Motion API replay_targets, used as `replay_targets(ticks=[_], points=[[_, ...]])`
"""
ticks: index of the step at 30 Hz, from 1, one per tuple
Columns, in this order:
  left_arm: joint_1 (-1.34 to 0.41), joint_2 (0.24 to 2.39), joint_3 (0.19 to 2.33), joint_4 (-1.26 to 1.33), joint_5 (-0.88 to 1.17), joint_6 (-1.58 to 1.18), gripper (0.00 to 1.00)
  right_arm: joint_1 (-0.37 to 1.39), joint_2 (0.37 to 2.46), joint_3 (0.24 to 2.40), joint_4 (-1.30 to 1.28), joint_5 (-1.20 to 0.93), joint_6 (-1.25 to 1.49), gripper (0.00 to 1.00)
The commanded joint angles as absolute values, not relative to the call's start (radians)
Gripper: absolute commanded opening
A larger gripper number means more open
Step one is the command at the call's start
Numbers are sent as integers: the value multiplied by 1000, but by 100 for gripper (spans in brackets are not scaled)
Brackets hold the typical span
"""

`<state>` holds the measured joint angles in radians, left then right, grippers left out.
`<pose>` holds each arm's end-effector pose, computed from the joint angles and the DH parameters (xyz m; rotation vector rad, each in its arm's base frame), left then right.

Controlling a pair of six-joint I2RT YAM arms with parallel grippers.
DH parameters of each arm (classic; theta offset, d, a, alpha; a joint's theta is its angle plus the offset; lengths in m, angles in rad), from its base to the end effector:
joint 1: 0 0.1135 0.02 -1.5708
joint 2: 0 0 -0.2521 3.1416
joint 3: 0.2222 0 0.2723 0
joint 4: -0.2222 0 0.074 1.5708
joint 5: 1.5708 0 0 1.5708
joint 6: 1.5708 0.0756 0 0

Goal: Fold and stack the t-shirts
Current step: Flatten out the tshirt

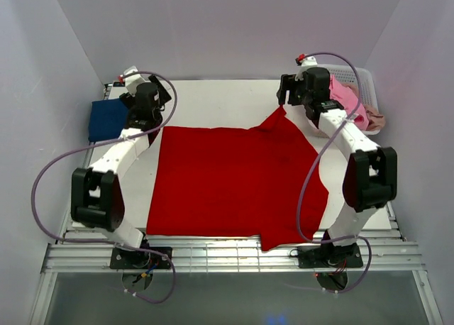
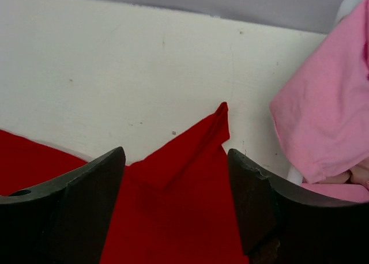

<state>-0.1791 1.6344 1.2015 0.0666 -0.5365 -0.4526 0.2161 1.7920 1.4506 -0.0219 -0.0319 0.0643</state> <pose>0.4320 -0.0389 0.2584 -0.5991 1.7869 0.0884 0.4737 0.1064 0.2739 -0.1684 1.9327 0.2176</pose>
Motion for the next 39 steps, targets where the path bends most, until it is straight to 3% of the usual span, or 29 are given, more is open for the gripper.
replay_targets(ticks=[1,3,5,6,7,8,10,25,39], points=[[-305,1400,1146,147,-537,-474,93,213,1632,1381,157,-57,63,77],[-401,1362,1086,152,-499,-494,87,213,1629,1370,99,-57,74,75],[-446,1345,1051,146,-450,-541,76,215,1652,1359,71,-78,84,53],[-483,1347,1016,147,-402,-561,59,216,1661,1345,61,-83,92,39],[-506,1351,1000,149,-385,-581,44,218,1684,1338,46,-90,103,10],[-543,1368,990,149,-379,-584,26,218,1696,1335,37,-106,119,8],[-577,1388,953,150,-376,-595,0,222,1747,1330,14,-158,135,8],[-650,1630,907,161,-259,-629,0,293,1989,1368,-118,-206,138,8],[-670,1649,813,170,-258,-678,0,318,2152,1548,-181,-78,137,8]])
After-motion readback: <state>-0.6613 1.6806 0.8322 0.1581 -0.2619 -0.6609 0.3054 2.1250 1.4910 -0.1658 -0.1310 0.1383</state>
